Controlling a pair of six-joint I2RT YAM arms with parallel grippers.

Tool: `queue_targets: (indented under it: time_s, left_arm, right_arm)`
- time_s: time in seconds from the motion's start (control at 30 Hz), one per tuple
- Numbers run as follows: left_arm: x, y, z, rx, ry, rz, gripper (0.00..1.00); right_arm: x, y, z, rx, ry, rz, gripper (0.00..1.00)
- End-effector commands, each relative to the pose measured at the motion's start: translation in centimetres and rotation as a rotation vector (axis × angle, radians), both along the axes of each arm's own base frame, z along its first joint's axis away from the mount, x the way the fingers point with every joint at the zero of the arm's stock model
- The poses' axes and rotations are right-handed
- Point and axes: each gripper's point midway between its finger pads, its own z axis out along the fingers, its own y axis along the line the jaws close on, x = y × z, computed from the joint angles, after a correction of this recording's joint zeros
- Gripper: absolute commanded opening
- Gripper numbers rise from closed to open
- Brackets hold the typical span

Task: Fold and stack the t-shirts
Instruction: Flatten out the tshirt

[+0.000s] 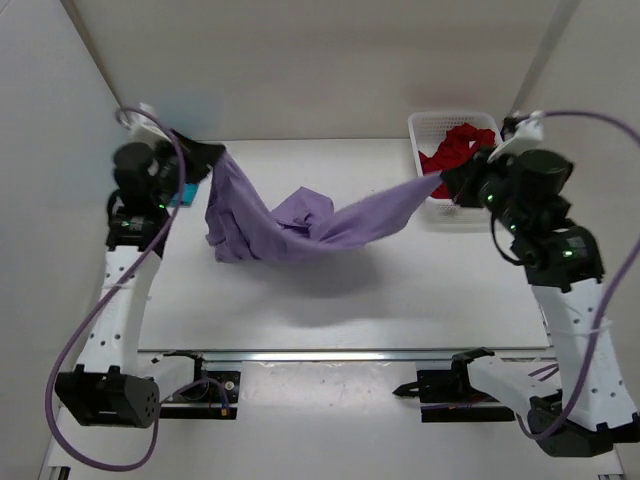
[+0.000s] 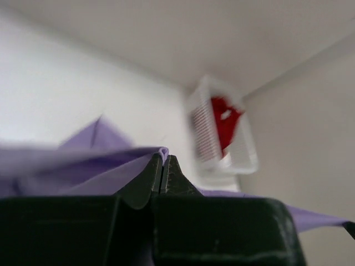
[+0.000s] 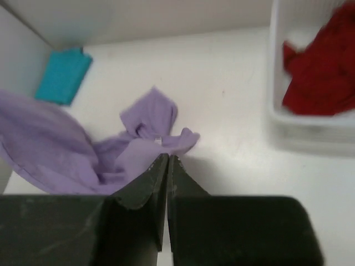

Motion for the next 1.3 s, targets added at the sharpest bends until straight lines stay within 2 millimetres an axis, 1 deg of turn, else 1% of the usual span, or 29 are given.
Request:
queue_targets:
  time_s: [0.0, 0.1, 0.13, 0.2, 0.23, 0.27, 0.3, 0.33, 0.37, 0.4, 0.43, 0.53, 0.57, 0.6, 0.63, 0.67, 0.7, 0.73, 0.77, 0.8, 0.83, 0.93, 1.03, 1.07, 1.1, 1.13, 1.2, 1.23, 1.27]
  left_arm:
    - [-2.5, 0.9, 10.2, -0.066, -0.182, -0.084, 0.0]
    - [-4.6, 3.3, 16.2, -0.1, -0.315, -0.025, 0.0]
    - [-5.3, 3.8, 17.2, -0.112, -0.337, -0.029, 0.0]
    - [-6.2, 4.8, 19.2, -0.108, -0.387, -0.002, 0.0]
    - [-6.3, 5.0, 19.4, -0.094, -0.384, 0.012, 0.0]
    - [-6.3, 5.0, 19.5, -0.084, -0.377, 0.028, 0.0]
    - [-6.4, 4.9, 20.0, -0.069, -0.393, 0.031, 0.0]
    - [-6.2, 5.3, 19.5, -0.066, -0.379, 0.049, 0.0]
    - [-5.8, 5.9, 19.0, -0.068, -0.363, 0.079, 0.0]
    - [-5.4, 6.2, 18.5, -0.07, -0.358, 0.086, 0.0]
    - [-5.0, 6.2, 17.9, -0.083, -0.347, 0.082, 0.0]
    - [-2.5, 6.3, 13.6, -0.086, -0.258, 0.109, 0.0]
    - [-2.0, 6.5, 11.8, -0.081, -0.238, 0.123, 0.0]
    - [-1.4, 6.8, 10.0, -0.073, -0.209, 0.14, 0.0]
    - [-1.2, 6.7, 8.9, -0.073, -0.186, 0.146, 0.0]
    - [-0.9, 6.9, 6.9, -0.067, -0.143, 0.15, 0.0]
    - [-0.8, 6.4, 5.1, -0.064, -0.111, 0.137, 0.0]
    - [-0.7, 6.8, 3.2, -0.04, -0.083, 0.157, 0.0]
    - [-0.6, 6.2, 1.9, -0.024, -0.062, 0.155, 0.0]
    - [-0.8, 6.1, -0.4, 0.002, -0.024, 0.155, 0.0]
    - [-0.8, 6.4, -2.8, 0.01, 0.015, 0.17, 0.0]
    - [0.2, 6.8, -8.9, 0.018, 0.109, 0.186, 0.0]
    - [4.6, 6.2, -13.3, 0.039, 0.249, 0.18, 0.0]
    - [6.3, 5.6, -11.0, 0.027, 0.197, 0.166, 0.0]
    - [8.6, 5.3, -9.4, 0.02, 0.166, 0.167, 0.0]
    - [9.5, 5.0, -8.3, 0.004, 0.168, 0.158, 0.0]
    - [13.1, 4.3, -2.4, -0.035, 0.076, 0.122, 0.0]
    - [14.0, 4.9, -0.8, -0.036, 0.048, 0.141, 0.0]
    - [14.4, 4.9, 3.0, -0.046, -0.026, 0.139, 0.0]
  right_arm:
    - [-0.8, -2.9, 8.2, -0.078, -0.147, -0.139, 0.01]
    - [-3.4, -1.0, 18.8, -0.031, -0.343, -0.094, 0.0]
    - [-2.1, -1.0, 19.2, -0.057, -0.333, -0.155, 0.0]
    - [-4.3, 2.9, 23.0, -0.046, -0.438, -0.062, 0.0]
    - [-4.3, 1.9, 24.4, -0.041, -0.474, -0.192, 0.0]
    - [-6.5, 5.2, 24.0, -0.162, -0.517, -0.085, 0.0]
    - [-7.8, 6.4, 23.5, -0.395, -0.56, -0.17, 0.0]
    - [-8.6, 1.2, 27.5, 0.04, -0.579, -0.384, 0.0]
    - [-8.8, 2.5, 26.7, -0.224, -0.63, -0.365, 0.0]
    - [-6.8, 0.9, 28.3, -0.115, -0.573, -0.495, 0.0]
    - [-5.5, 2.6, 28.7, -0.205, -0.593, -0.411, 0.0]
    - [-4.5, 5.3, 24.9, -0.33, -0.6, -0.349, 0.0]
    - [-4.3, 4.8, 24.7, -0.343, -0.628, -0.343, 0.0]
    - [-2.8, 6.3, 21.5, -0.424, -0.6, -0.277, 0.0]
    - [-1.9, 7.7, 20.3, -0.286, -0.555, -0.231, 0.0]
    - [1.3, 8.2, 15.3, -0.411, -0.44, -0.084, 0.0]
    - [4.5, 6.3, 12.7, -0.304, -0.316, -0.121, 0.0]
    - [6.5, 6.7, 7.4, -0.293, -0.193, -0.021, 0.0]
    - [6.3, 7.7, 7.0, -0.25, -0.214, 0.036, 0.0]
    - [7.0, 8.0, 4.0, -0.216, -0.17, 0.093, 0.0]
    - [8.7, 6.1, 0.4, -0.197, -0.081, 0.065, 0.0]
    - [11.7, 5.4, -3.2, -0.084, 0.022, 0.168, 0.0]
    - [18.6, 3.1, -1.4, -0.133, 0.072, 0.114, 0.0]
    - [21.9, 2.7, -3.8, -0.135, 0.129, 0.103, 0.0]
    - [23.0, 2.0, 3.3, -0.089, -0.009, 0.1, 0.0]
    - [25.8, 2.1, 2.3, -0.054, -0.008, 0.115, 0.0]
    - [26.1, -0.5, 7.3, 0.135, -0.134, 0.112, 0.0]
    - [26.1, -0.4, 9.9, 0.175, -0.213, 0.128, 0.0]
    - [25.8, -0.5, 12.7, 0.177, -0.307, 0.127, 0.0]
